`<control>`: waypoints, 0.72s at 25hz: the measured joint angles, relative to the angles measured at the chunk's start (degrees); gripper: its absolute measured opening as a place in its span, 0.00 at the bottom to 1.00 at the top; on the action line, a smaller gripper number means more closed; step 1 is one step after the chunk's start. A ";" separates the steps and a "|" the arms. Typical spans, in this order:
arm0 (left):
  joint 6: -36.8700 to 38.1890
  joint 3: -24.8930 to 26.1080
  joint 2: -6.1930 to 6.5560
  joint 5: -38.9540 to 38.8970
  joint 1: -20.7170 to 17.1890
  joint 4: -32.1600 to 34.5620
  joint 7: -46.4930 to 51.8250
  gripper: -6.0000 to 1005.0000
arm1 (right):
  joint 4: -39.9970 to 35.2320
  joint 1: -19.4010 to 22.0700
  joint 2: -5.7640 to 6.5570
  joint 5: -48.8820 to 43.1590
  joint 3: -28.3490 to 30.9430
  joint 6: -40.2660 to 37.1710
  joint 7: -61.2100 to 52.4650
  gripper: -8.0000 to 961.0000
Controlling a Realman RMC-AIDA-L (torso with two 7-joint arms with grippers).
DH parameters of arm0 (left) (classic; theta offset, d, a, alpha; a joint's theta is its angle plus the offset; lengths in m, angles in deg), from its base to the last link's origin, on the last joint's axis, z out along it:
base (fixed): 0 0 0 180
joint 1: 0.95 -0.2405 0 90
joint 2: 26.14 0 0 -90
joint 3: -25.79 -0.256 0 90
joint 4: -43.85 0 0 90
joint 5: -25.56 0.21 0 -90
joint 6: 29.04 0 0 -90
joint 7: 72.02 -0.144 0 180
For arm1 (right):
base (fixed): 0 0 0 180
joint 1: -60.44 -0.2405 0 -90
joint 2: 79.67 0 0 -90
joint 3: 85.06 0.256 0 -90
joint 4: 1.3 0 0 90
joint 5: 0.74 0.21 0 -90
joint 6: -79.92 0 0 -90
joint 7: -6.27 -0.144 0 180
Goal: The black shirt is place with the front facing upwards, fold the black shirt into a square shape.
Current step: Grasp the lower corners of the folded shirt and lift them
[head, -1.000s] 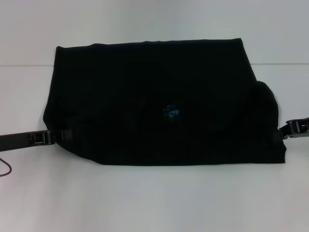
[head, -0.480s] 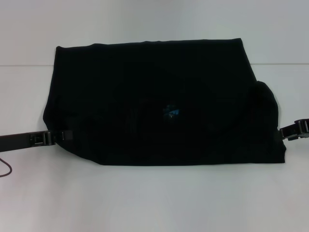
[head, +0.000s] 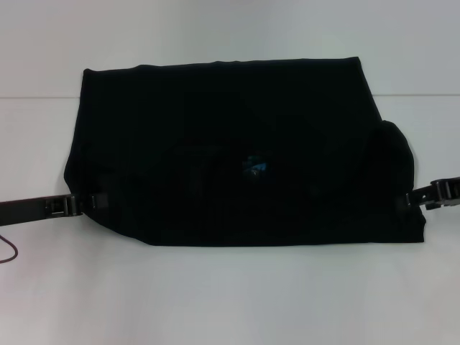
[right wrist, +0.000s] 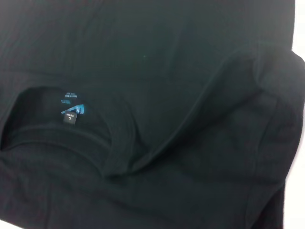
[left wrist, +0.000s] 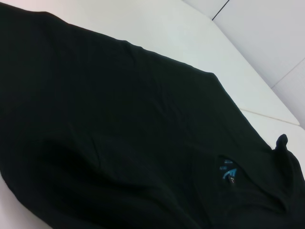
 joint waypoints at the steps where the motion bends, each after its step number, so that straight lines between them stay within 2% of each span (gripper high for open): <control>1: -0.03 0.00 0.00 0.00 0.00 0.00 0.00 0.01 | 0.50 -0.09 -0.03 0.00 -0.18 0.31 0.04 0.73; 18: -0.11 0.05 0.00 -0.05 0.00 0.00 -0.08 0.01 | 3.23 -0.95 -0.48 0.01 -1.88 2.77 0.12 0.76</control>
